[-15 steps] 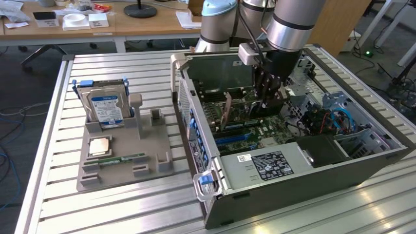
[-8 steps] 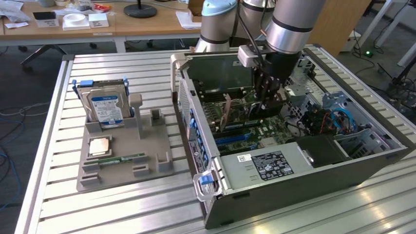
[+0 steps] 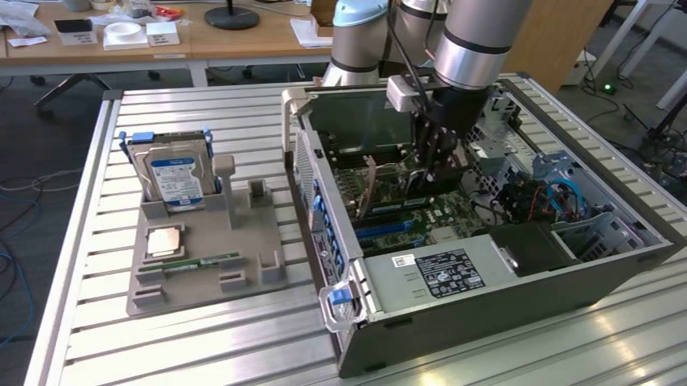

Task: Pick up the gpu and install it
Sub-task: 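Insert the gpu into the slot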

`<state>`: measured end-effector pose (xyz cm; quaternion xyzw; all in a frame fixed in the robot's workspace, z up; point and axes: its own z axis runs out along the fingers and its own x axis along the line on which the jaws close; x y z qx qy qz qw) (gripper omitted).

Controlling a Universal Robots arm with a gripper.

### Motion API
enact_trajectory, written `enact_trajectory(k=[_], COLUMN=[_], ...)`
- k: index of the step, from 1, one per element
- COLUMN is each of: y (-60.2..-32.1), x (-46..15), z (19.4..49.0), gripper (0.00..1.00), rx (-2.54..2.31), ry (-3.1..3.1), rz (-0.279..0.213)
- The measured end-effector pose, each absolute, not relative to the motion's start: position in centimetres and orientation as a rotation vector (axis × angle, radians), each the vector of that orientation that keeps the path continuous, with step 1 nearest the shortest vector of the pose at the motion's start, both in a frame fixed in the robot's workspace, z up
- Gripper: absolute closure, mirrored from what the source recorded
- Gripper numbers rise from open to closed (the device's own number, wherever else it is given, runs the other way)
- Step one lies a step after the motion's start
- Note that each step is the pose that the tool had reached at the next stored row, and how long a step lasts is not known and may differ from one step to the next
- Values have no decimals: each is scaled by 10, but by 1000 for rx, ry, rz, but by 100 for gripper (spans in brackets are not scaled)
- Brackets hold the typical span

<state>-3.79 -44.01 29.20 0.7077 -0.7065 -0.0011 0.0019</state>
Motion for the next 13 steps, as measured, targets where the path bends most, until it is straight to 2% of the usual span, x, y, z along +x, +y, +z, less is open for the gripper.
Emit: enact_trajectory(k=[13], y=[-443], x=[-46], z=[287], gripper=[73], rx=[2221], ry=[-2217], rz=[-2])
